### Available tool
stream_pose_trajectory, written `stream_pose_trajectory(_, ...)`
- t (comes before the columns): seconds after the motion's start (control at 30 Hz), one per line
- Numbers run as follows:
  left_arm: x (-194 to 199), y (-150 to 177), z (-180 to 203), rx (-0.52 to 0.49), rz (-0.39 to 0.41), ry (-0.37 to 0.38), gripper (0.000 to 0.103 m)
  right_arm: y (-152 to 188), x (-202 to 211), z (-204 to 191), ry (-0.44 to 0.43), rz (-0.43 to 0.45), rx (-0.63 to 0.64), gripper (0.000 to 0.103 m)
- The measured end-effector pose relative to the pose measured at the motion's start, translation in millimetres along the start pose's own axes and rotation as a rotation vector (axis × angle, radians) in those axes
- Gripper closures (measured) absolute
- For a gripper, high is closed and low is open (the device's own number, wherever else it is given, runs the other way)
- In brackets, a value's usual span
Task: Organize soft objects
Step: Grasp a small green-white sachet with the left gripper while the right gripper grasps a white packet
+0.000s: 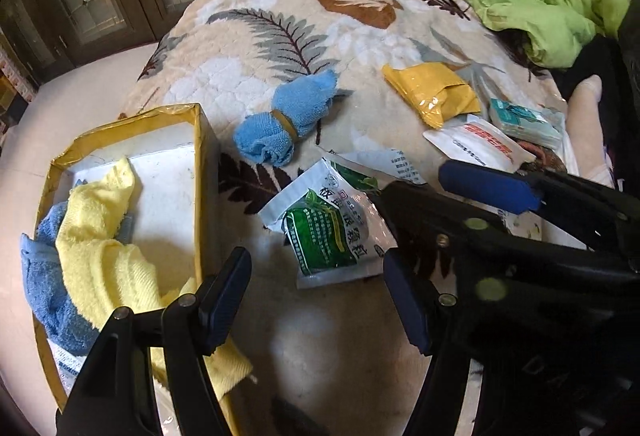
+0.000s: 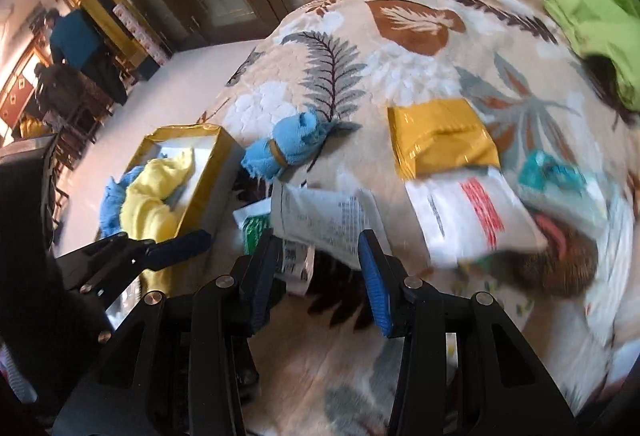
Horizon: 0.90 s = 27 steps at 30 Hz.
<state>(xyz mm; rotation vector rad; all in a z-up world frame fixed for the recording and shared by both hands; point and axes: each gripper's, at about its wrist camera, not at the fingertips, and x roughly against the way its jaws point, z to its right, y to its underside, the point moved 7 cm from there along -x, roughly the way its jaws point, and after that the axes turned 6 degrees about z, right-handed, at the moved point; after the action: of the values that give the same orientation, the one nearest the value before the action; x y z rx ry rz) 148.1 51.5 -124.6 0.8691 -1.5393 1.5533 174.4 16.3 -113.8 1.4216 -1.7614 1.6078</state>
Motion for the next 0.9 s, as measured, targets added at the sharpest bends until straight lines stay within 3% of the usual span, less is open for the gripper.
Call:
stream_pose_trajectory(0.07,-4,-2,-1,0.006,-0.004,0.002,0.034,-3,-5,-2,0.004,-0.004,0.035,0.063)
stream_pose_trajectory(0.1,-6,-3,-1,0.005,-0.006,0.000,0.034,-4,-8,-4,0.008,-0.008,0.055,0.077)
stream_pose_trajectory(0.13,-7,-4,-1,0.005,-0.006,-0.003,0.034,-5,-10,-3,0.014,-0.011,0.065,0.082)
stream_pose_trajectory(0.23,-12,-9,-1,0.011,-0.004,-0.012,0.034,-9,-13,1,0.005,-0.001,0.030,0.088)
stream_pose_trajectory(0.4,-24,-19,1,0.024,-0.014,-0.019,0.034,-25,-1,18,-0.043,0.064,-0.108,0.093)
stream_pose_trajectory(0.6,-34,-21,8,-0.009,-0.021,-0.077,0.033,-29,2,32,-0.080,0.071,-0.176,0.094)
stream_pose_trajectory(0.7,-35,-20,13,-0.001,-0.030,-0.043,0.034,-29,1,35,-0.108,0.072,-0.215,0.095)
stream_pose_trajectory(0.77,-36,-19,15,-0.001,-0.040,-0.032,0.046,-29,3,37,-0.133,0.077,-0.244,0.097)
stream_pose_trajectory(0.8,-35,-18,15,-0.007,-0.043,-0.043,0.067,-29,4,38,-0.138,0.080,-0.254,0.099)
stream_pose_trajectory(0.83,-36,-16,16,0.009,-0.054,-0.002,0.081,-28,6,39,-0.143,0.085,-0.264,0.100)
stream_pose_trajectory(0.9,-33,-13,13,0.039,-0.064,0.034,0.081,-27,10,41,-0.155,0.092,-0.282,0.100)
